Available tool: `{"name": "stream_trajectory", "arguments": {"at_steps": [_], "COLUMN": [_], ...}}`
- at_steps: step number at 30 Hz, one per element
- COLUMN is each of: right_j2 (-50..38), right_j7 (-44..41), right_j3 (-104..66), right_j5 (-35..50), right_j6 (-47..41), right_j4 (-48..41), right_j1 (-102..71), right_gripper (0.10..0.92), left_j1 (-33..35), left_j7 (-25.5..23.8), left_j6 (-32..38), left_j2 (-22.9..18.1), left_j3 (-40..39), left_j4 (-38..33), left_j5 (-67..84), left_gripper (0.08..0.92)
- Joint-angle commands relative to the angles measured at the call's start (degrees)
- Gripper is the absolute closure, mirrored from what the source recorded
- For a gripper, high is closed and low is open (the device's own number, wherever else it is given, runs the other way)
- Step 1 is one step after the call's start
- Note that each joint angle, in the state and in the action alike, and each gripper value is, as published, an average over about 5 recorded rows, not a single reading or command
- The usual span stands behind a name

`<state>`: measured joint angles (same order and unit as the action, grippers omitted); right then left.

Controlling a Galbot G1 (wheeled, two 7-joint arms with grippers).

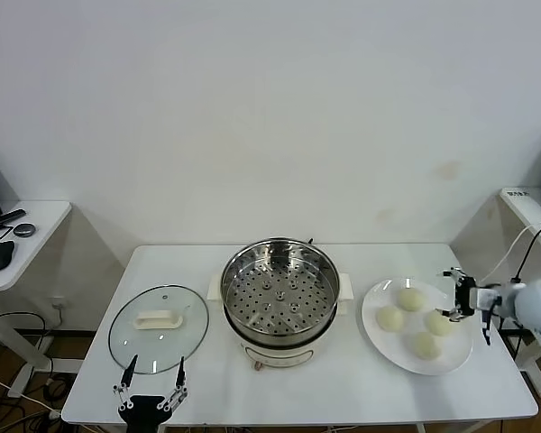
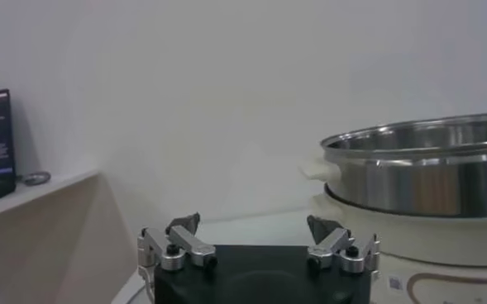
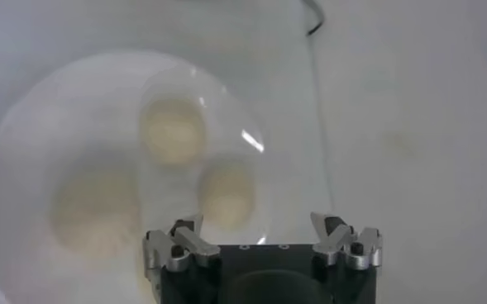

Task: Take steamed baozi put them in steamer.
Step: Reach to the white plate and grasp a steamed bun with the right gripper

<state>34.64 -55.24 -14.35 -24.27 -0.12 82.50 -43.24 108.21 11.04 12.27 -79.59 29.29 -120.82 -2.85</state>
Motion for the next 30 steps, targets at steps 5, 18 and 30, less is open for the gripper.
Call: {"name": "stream_trajectory", "arguments": {"at_steps": [5, 18, 30], "right_j2": [8.3, 15.5, 18.1], "right_j7": [-13.8, -10.9, -8.4], "right_j3": [29.7, 30.8, 29.0], "right_j5": [-3.3, -8.6, -10.0], "right_j6": [3.3, 4.3, 3.4], "right_j4": [-23.7, -32.9, -35.4], "right_j1": [32.3, 33.7, 32.0], "right_gripper": [0.203, 0.203, 0.203], "left_j1": [0.2, -0.2, 0.1], "left_j7": [0.0, 0.3, 0.3], "left_j6": [1.0, 1.8, 2.3], "left_j2": [-0.4, -0.5, -0.4], "left_j3": [1.1, 2.0, 2.3], "left_j4": [0.1, 0.7, 0.8], "left_j5": [-1.9, -2.2, -2.5], "left_gripper": [0.177, 0.177, 0.177]}}
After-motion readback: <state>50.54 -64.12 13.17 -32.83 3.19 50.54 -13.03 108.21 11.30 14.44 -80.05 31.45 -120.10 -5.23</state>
